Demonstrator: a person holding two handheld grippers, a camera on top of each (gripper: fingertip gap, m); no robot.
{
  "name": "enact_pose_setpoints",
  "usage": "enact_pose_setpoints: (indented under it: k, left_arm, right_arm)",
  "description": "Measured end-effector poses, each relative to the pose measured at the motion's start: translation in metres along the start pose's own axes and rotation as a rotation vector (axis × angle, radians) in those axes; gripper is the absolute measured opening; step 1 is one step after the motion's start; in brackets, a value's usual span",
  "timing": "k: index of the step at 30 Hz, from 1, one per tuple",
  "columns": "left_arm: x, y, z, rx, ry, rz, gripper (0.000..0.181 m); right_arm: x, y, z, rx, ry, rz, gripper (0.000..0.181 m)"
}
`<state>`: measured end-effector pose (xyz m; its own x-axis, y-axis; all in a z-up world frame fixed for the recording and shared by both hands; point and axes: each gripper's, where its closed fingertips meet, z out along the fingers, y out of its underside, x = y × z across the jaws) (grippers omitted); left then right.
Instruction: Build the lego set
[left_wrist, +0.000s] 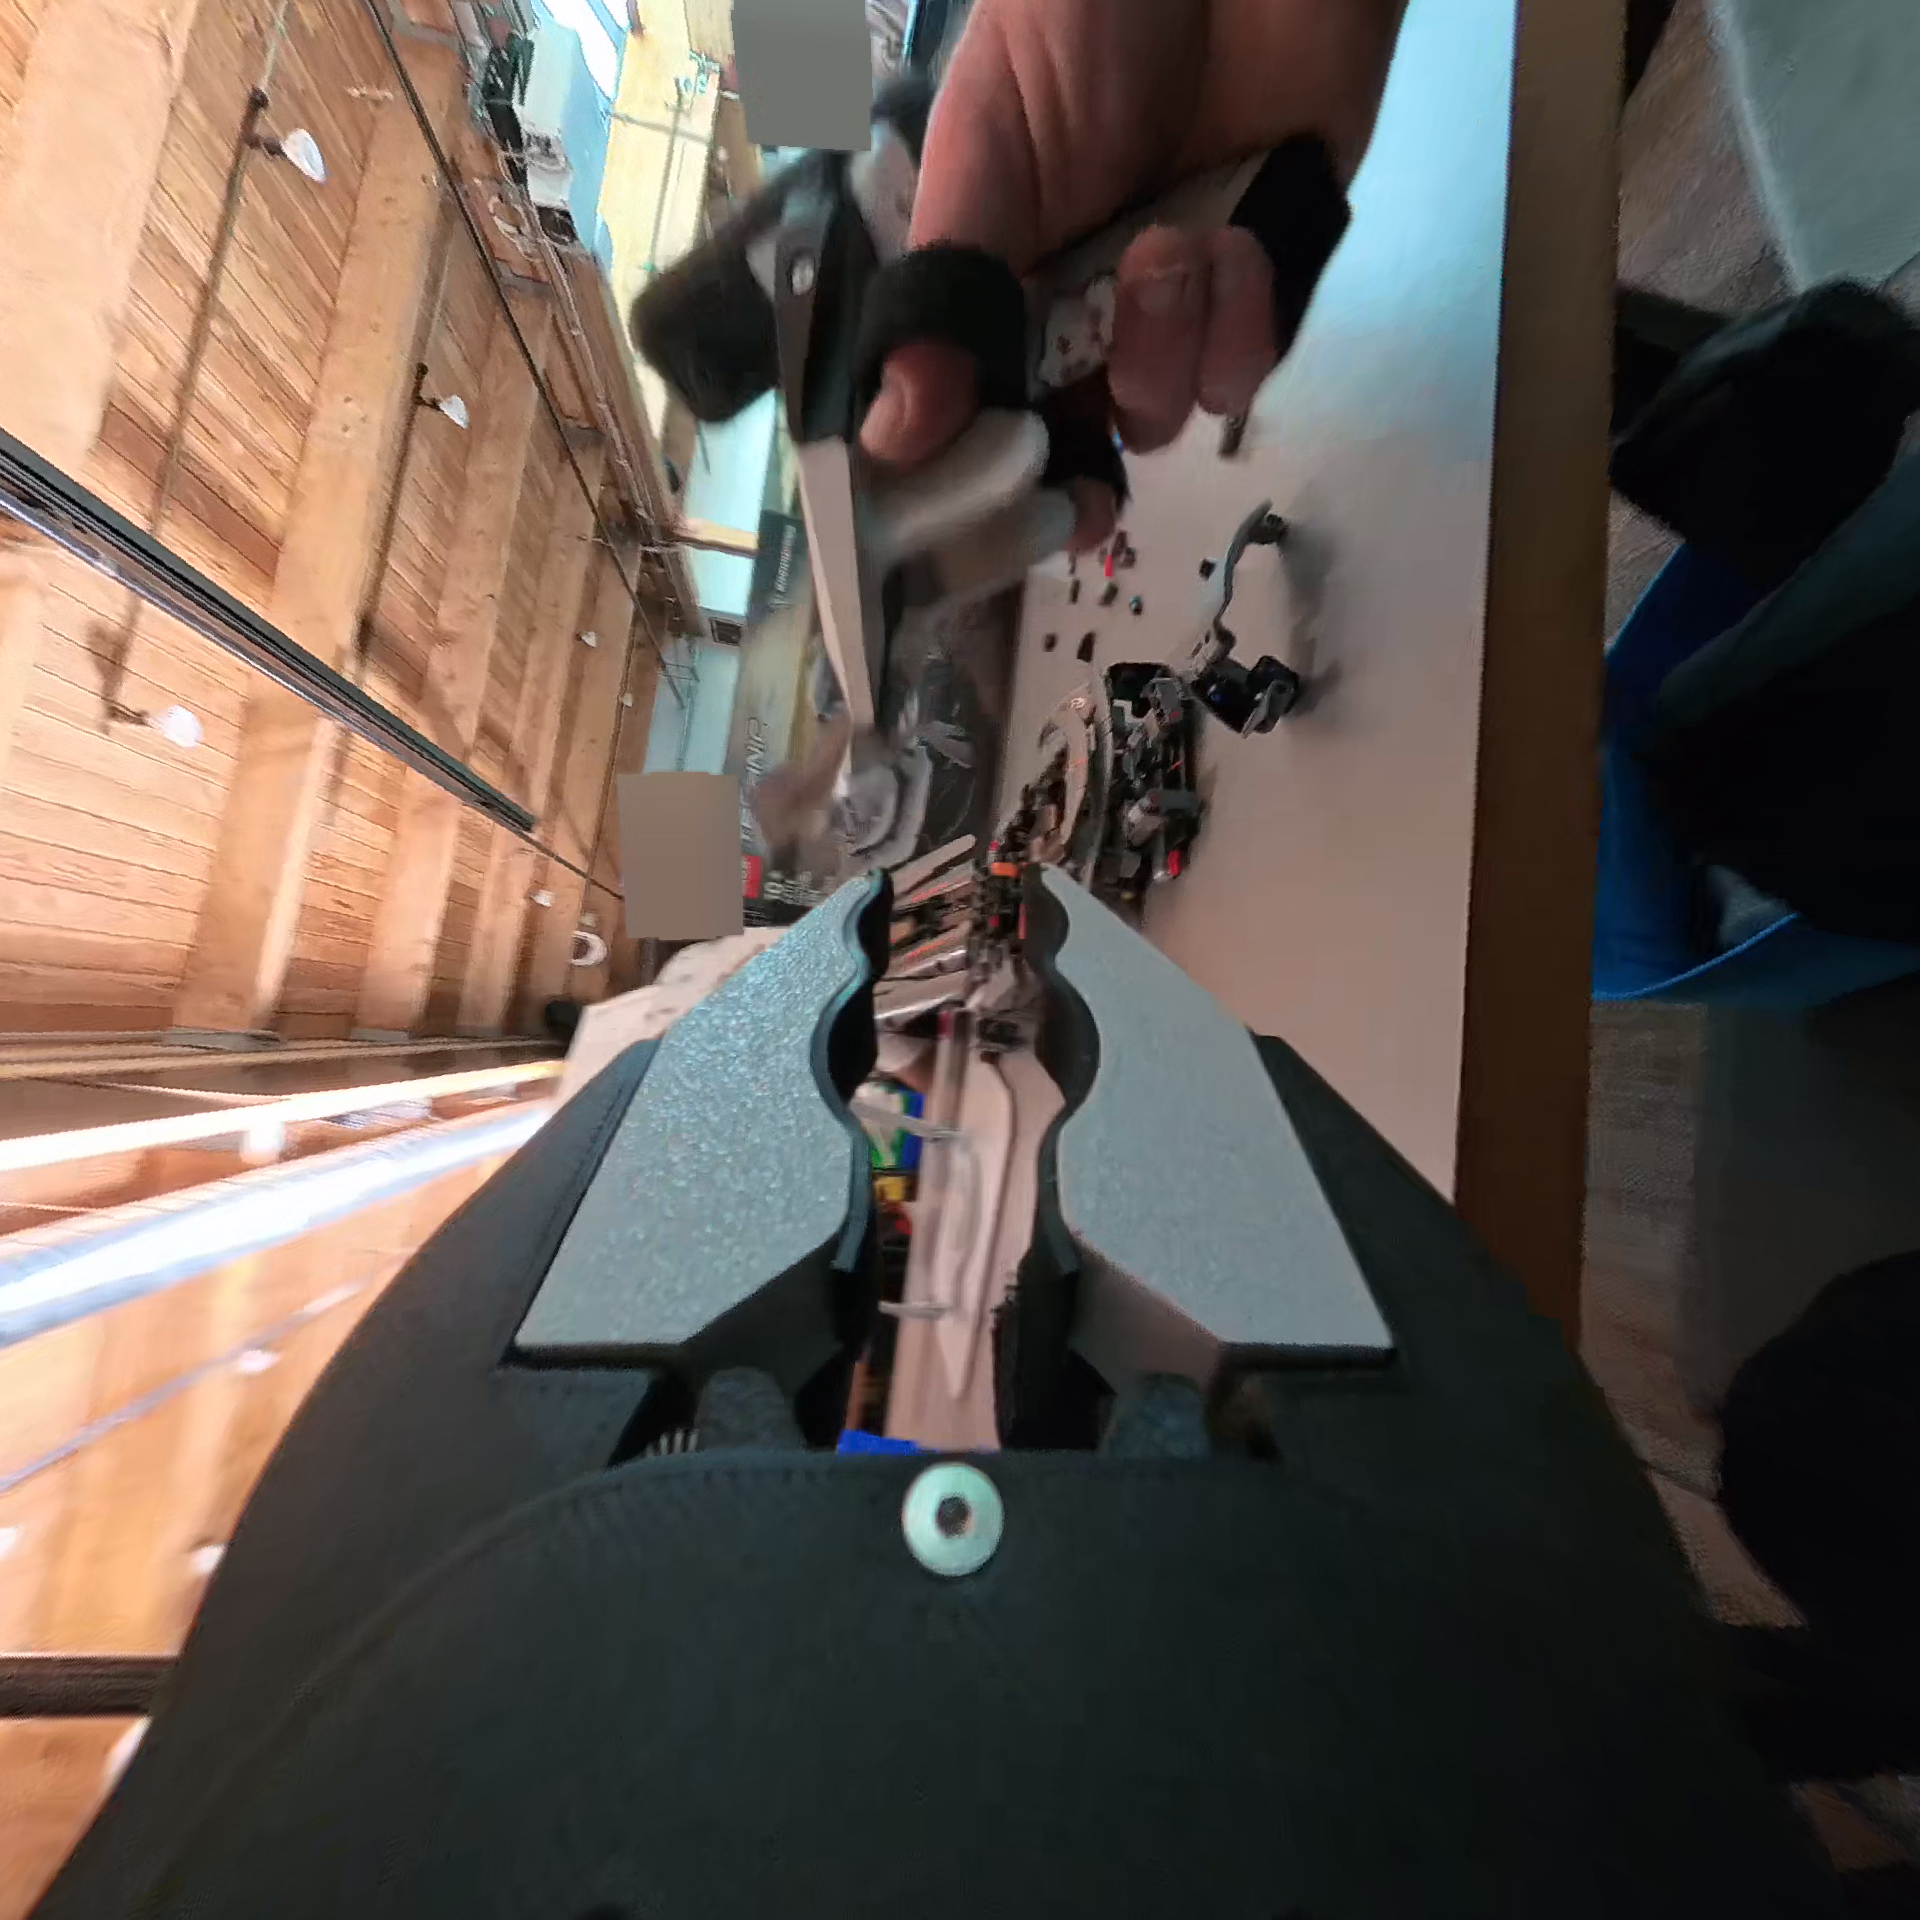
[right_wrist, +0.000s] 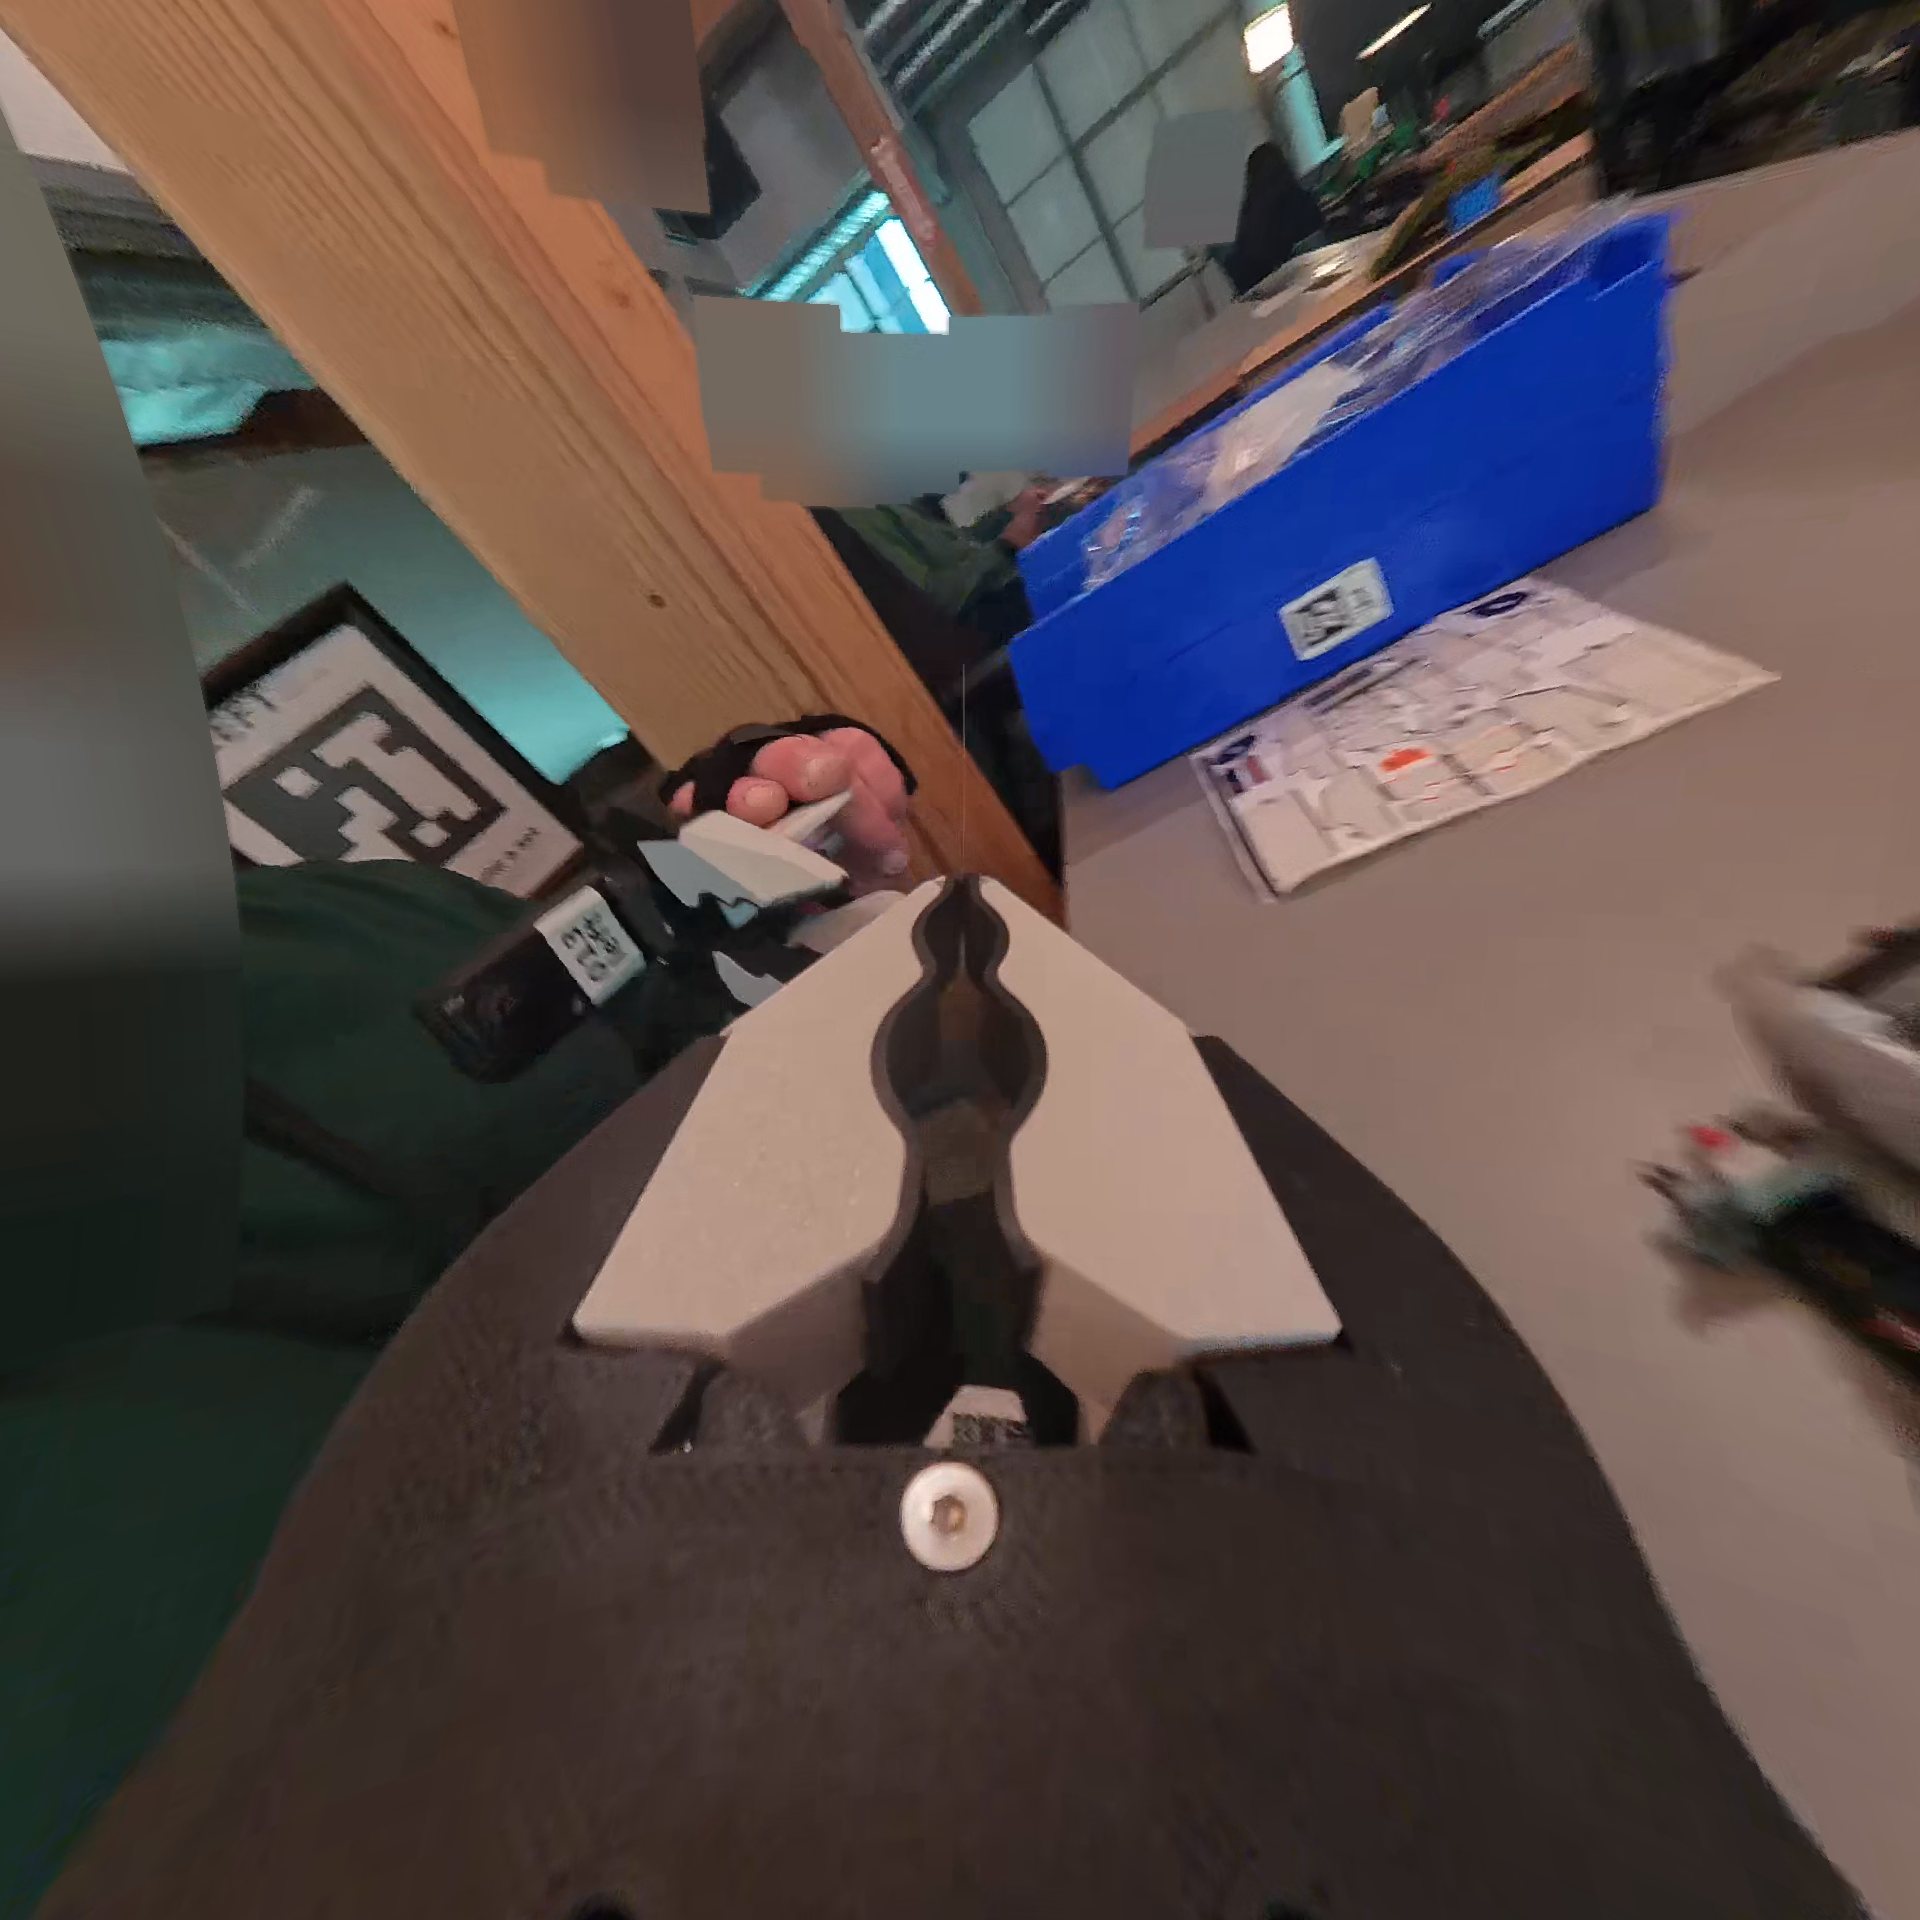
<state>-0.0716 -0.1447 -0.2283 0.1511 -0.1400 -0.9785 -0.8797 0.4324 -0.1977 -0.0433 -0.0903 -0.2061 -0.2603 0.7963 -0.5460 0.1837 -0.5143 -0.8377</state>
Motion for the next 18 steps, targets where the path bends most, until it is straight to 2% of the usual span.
enact_pose_setpoints:
  k: [1, 6, 9, 12, 14, 18]
  left_arm:
    - [0.0, 0.003, 0.003, -0.006, 0.018, -0.052, 0.025]
    - [0.019, 0.004, 0.027, -0.005, 0.25, -0.398, 0.039]
    - [0.035, -0.005, 0.045, 0.006, 0.397, -0.589, 0.047]
    - [0.053, -0.014, 0.065, -0.016, 0.503, -0.712, 0.05]
    - [0.066, -0.018, 0.077, -0.043, 0.54, -0.722, 0.051]
    - [0.075, -0.017, 0.1, -0.093, 0.463, -0.599, 0.05]
  right_arm:
    - [0.006, -0.004, -0.018, -0.014, 0.063, -0.036, 0.0]
    - [0.028, 0.002, -0.091, -0.164, 0.261, -0.094, 0.0]
    - [0.038, 0.017, -0.113, -0.229, 0.294, -0.069, 0.0]
    - [0.05, 0.031, -0.122, -0.256, 0.304, -0.042, 0.0]
    - [0.055, 0.036, -0.123, -0.253, 0.293, -0.031, 0.0]
    - [0.061, 0.044, -0.12, -0.258, 0.27, -0.037, 0.0]
